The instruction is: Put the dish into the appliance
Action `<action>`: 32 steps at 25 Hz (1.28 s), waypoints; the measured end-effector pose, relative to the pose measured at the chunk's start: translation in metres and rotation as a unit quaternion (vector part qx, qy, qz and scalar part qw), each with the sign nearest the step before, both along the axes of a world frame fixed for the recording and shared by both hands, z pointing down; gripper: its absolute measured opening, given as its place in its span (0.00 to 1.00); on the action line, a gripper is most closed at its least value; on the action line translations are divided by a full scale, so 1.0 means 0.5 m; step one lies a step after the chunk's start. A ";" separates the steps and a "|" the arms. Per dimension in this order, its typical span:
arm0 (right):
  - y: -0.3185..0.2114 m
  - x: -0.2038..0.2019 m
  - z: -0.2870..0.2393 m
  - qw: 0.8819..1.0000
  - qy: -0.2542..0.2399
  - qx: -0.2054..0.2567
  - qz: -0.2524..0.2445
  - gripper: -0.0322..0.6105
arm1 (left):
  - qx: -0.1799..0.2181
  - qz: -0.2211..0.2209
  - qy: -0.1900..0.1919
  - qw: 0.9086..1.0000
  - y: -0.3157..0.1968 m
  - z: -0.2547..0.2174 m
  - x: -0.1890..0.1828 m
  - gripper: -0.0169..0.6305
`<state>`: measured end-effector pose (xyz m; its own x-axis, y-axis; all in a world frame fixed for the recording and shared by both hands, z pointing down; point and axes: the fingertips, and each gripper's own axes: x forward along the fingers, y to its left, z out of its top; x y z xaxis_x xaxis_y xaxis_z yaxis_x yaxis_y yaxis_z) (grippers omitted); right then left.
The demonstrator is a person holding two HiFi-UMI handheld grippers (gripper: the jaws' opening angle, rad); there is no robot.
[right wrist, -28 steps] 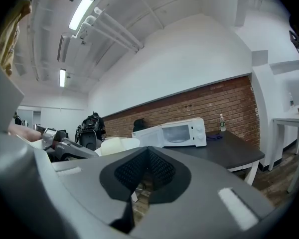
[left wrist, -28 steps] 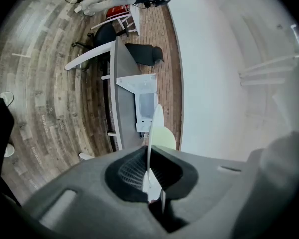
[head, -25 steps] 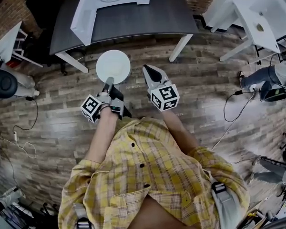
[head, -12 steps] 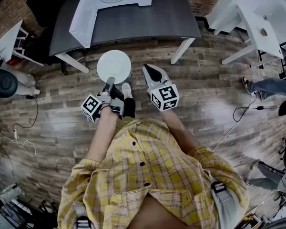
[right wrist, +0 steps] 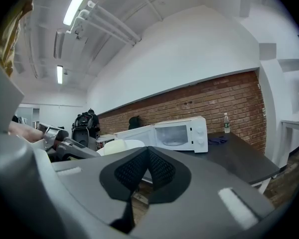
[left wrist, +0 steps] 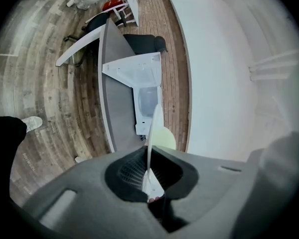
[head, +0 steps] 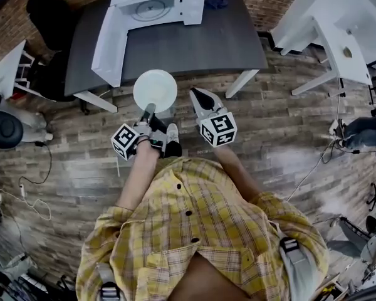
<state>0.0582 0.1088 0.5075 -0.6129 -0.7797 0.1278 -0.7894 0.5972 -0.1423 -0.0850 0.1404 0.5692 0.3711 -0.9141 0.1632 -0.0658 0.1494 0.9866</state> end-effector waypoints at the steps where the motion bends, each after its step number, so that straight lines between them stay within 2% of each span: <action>1: -0.020 -0.006 -0.004 1.000 0.000 -0.001 0.002 0.05 | 0.000 0.002 0.000 1.000 -0.023 -0.004 -0.004 0.05; 9: -0.170 -0.039 -0.011 1.000 -0.004 -0.018 0.022 0.05 | -0.005 0.022 -0.001 1.000 -0.186 -0.018 -0.038 0.05; 17: -0.315 -0.077 -0.026 0.999 -0.015 -0.012 0.032 0.05 | -0.007 0.039 0.005 0.999 -0.338 -0.022 -0.072 0.05; 28: -0.463 -0.090 -0.037 0.995 -0.033 -0.012 0.090 0.05 | 0.003 0.066 0.007 0.998 -0.496 -0.023 -0.094 0.05; 32: -0.502 -0.083 -0.042 0.994 -0.032 -0.006 0.102 0.05 | 0.018 0.068 0.020 0.997 -0.538 -0.029 -0.091 0.05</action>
<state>0.0167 -0.1420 0.4868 -0.4486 -0.8876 0.1042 -0.8833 0.4226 -0.2030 -0.1304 -0.1286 0.5544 0.4974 -0.8601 0.1131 -0.0436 0.1054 0.9935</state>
